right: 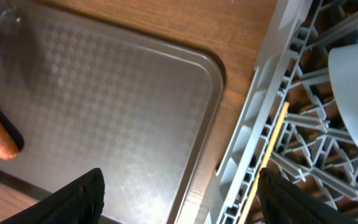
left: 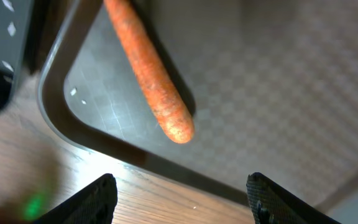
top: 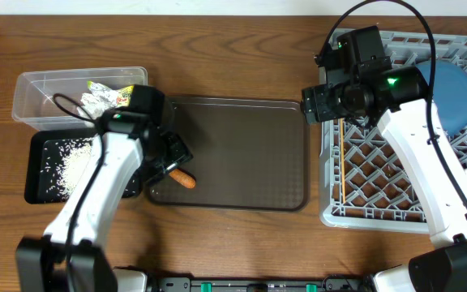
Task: Sort waste into correct bins and load items into the dishwasher rack
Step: 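Reach the left gripper to the carrot on the brown tray and grasp it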
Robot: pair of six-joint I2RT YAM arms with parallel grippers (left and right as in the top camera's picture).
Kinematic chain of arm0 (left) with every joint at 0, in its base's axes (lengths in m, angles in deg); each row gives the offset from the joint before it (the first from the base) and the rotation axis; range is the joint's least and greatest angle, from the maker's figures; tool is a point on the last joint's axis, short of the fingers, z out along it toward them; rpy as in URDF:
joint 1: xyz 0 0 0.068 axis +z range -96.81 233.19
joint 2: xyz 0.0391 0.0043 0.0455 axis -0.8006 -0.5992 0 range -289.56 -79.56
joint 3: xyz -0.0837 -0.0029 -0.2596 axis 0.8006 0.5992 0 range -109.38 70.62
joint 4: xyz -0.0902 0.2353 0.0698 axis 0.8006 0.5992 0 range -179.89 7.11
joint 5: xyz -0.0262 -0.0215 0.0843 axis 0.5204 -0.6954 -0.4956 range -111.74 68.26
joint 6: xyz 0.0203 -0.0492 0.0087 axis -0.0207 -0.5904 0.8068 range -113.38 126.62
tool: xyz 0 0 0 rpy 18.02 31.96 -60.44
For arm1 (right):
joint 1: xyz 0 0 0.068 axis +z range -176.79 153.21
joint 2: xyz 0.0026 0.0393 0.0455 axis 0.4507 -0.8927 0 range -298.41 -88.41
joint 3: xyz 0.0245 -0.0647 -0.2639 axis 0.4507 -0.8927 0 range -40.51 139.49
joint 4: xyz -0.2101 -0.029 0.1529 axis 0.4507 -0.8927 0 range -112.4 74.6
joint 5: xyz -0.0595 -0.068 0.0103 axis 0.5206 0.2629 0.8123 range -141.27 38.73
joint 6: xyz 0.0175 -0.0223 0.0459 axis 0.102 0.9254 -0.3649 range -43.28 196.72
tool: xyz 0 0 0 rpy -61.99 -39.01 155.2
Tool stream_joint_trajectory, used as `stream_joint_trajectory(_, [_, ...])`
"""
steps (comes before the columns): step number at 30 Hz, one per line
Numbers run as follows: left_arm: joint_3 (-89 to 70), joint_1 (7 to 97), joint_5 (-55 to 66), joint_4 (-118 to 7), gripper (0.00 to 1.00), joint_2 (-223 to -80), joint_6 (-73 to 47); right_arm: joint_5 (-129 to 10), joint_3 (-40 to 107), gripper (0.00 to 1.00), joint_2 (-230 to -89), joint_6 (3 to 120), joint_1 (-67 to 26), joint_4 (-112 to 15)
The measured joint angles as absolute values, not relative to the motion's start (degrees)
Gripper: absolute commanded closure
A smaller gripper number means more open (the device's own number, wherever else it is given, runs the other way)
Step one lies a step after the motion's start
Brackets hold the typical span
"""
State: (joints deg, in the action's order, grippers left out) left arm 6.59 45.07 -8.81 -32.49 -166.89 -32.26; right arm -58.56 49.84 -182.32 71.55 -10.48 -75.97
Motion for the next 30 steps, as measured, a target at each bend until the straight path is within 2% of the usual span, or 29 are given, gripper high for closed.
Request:
stream_joint_trajectory(6, [6.66,45.00,-9.81,-35.33,0.31,-174.56,-38.48,-58.56,49.84,0.24,-182.32,71.58,-10.45,-77.35])
stream_joint_trajectory(13, [6.77,44.98,-10.14,-37.91,0.30,-181.51,-40.41,-58.54,49.84,0.25,-182.32,71.58,-10.45,-77.83])
stream_joint_trajectory(28, [10.46,44.98,-12.94,-41.29,0.32,-182.65,-41.24,-57.66,49.84,0.25,-182.32,71.58,-10.45,-78.16])
stream_joint_trajectory(30, [10.70,44.98,-12.98,-41.58,0.38,-182.65,-41.24,-57.66,49.84,0.25,-182.32,71.60,-10.45,-78.16])
